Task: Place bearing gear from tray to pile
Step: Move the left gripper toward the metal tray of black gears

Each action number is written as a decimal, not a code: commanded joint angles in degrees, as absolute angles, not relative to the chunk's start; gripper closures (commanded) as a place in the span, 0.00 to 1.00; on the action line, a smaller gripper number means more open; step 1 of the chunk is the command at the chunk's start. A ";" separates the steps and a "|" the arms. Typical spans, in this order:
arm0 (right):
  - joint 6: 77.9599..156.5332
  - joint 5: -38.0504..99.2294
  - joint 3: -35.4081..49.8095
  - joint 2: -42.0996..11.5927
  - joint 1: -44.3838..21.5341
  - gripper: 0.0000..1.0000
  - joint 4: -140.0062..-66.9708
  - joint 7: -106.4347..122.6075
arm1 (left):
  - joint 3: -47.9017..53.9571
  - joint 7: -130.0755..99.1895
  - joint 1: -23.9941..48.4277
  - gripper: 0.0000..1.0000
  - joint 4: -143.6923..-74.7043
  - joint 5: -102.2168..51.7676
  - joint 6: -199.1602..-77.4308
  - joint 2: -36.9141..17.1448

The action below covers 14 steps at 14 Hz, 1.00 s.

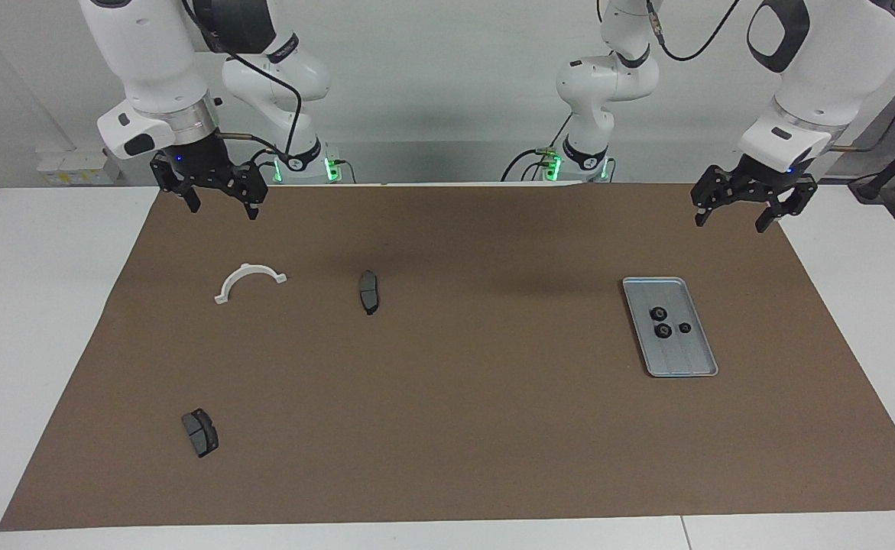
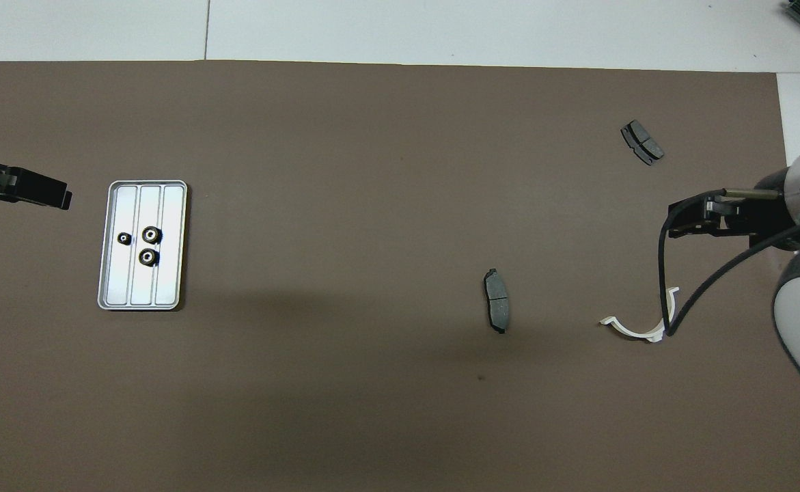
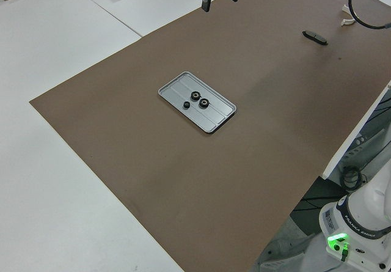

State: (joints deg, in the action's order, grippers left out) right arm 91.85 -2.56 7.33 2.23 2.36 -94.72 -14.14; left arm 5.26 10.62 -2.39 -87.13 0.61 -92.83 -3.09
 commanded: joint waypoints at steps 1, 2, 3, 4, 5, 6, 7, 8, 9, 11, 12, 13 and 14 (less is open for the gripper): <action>91.93 -1.14 7.29 3.25 2.81 0.00 -95.71 -12.48 | 4.75 9.84 -1.67 0.00 -88.77 -0.09 -93.96 -1.93; 91.93 -1.06 7.29 3.25 2.81 0.00 -95.80 -12.48 | 4.83 9.67 -1.67 0.00 -88.77 -0.09 -93.78 -1.93; 91.93 -1.14 7.29 3.25 2.81 0.00 -95.71 -12.48 | 4.83 9.76 -1.67 0.00 -89.03 -0.09 -93.69 -1.85; 91.93 -1.14 7.29 3.25 2.81 0.00 -95.80 -12.48 | 4.75 9.76 -1.76 0.00 -90.16 -0.09 -94.21 -1.58; 91.93 -1.14 7.29 3.25 2.81 0.00 -95.71 -12.48 | 4.66 9.76 -1.76 0.00 -91.92 -0.09 -94.83 -0.54; 91.93 -1.14 7.29 3.16 2.81 0.00 -95.80 -12.48 | 4.66 9.76 -2.11 0.00 -94.63 -0.09 -97.01 0.43; 91.93 -1.14 7.29 3.16 2.81 0.00 -95.71 -12.48 | 4.75 9.76 -2.46 0.00 -97.96 -0.17 -99.55 1.92; 91.93 -1.14 7.29 3.16 2.81 0.00 -95.80 -12.48 | 4.75 9.76 -2.46 0.00 -100.26 -0.18 -100.97 2.28; 91.93 -1.14 7.29 3.16 2.81 0.00 -95.80 -12.48 | 4.75 9.67 -2.46 0.00 -101.07 -0.18 -101.77 1.59; 91.93 -1.14 7.29 3.16 2.81 0.00 -95.80 -12.48 | 4.75 9.67 -2.55 0.00 -102.12 -0.18 -104.31 -1.04; 91.93 -1.14 7.29 3.16 2.81 0.00 -95.71 -12.48 | 4.66 9.67 -2.55 0.00 -102.91 -0.18 -106.15 -2.27; 91.93 -1.06 7.29 3.25 2.81 0.00 -95.80 -12.48 | 4.66 9.58 -2.55 0.00 -104.31 -0.18 -108.78 -3.50; 91.93 -1.05 7.29 3.16 2.81 0.00 -95.80 -12.48 | 4.66 9.32 -2.55 0.00 -105.98 -0.18 -111.59 -4.39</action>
